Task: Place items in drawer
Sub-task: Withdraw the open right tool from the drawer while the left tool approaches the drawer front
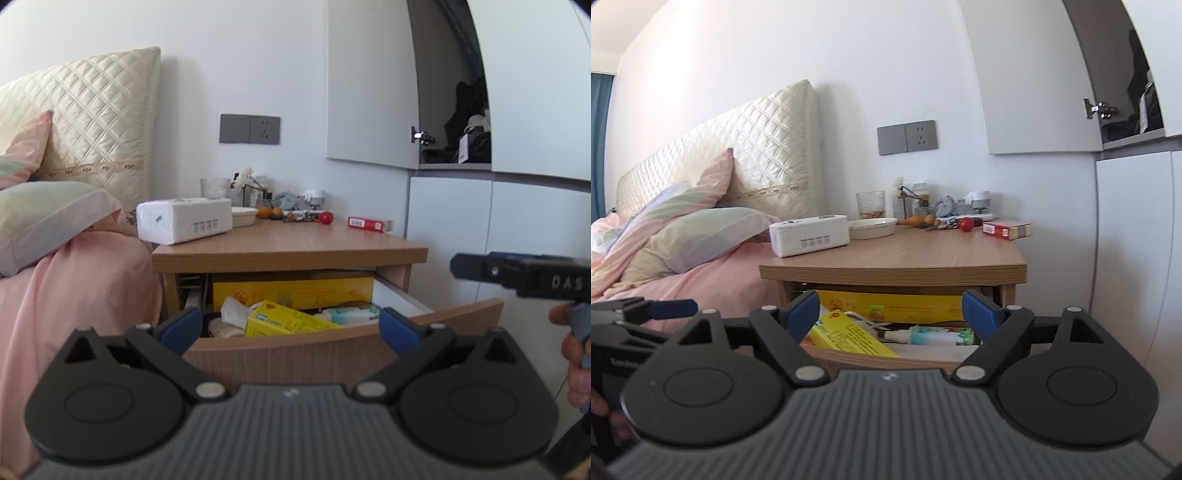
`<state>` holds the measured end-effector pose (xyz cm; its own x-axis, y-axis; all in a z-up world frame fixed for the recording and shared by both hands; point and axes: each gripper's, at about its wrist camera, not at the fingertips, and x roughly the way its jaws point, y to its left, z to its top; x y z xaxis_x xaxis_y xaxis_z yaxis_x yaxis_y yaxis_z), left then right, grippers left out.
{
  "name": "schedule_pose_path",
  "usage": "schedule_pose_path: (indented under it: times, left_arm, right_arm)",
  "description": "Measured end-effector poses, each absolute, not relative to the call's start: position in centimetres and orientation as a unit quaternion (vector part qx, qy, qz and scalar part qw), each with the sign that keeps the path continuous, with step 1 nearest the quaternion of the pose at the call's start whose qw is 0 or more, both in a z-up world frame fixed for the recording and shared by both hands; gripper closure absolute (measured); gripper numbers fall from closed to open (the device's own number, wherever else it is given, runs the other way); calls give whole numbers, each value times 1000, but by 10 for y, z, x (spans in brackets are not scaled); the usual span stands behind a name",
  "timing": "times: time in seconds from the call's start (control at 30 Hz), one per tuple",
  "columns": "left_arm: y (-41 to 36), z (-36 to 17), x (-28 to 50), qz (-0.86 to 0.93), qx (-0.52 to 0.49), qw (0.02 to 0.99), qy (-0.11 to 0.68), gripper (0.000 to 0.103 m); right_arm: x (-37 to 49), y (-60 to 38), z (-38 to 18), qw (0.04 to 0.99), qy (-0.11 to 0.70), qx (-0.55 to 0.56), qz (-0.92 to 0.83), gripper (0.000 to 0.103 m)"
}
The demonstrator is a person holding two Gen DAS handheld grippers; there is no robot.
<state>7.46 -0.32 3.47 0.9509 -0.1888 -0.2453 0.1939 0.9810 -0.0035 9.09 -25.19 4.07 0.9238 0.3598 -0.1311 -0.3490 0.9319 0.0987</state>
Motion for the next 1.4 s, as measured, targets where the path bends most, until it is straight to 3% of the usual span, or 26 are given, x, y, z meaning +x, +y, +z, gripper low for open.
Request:
schedule_pose_path:
  times: [0.7, 0.87, 0.9, 1.07, 1.23, 1.33, 1.4]
  left_arm:
    - [-8, 33, 73, -115, 27, 985, 125, 1]
    - [-9, 31, 75, -107, 34, 986, 125, 8]
    - [-9, 30, 75, -109, 34, 985, 126, 11]
    - [-10, 30, 74, -116, 34, 985, 125, 26]
    - [-12, 29, 73, -110, 36, 985, 130, 36]
    - [-11, 29, 74, -108, 33, 985, 132, 52]
    - [-9, 28, 75, -105, 30, 985, 133, 56]
  right_arm:
    - [80, -253, 28, 983, 74, 44, 163, 17]
    - [80, -253, 26, 982, 81, 50, 162, 18]
    - [80, -253, 26, 982, 83, 50, 160, 24]
    - [81, -254, 22, 981, 90, 56, 162, 36]
    - [79, -253, 21, 980, 93, 59, 167, 62]
    - [78, -253, 20, 979, 93, 63, 172, 70]
    - [77, -253, 20, 978, 91, 65, 174, 72]
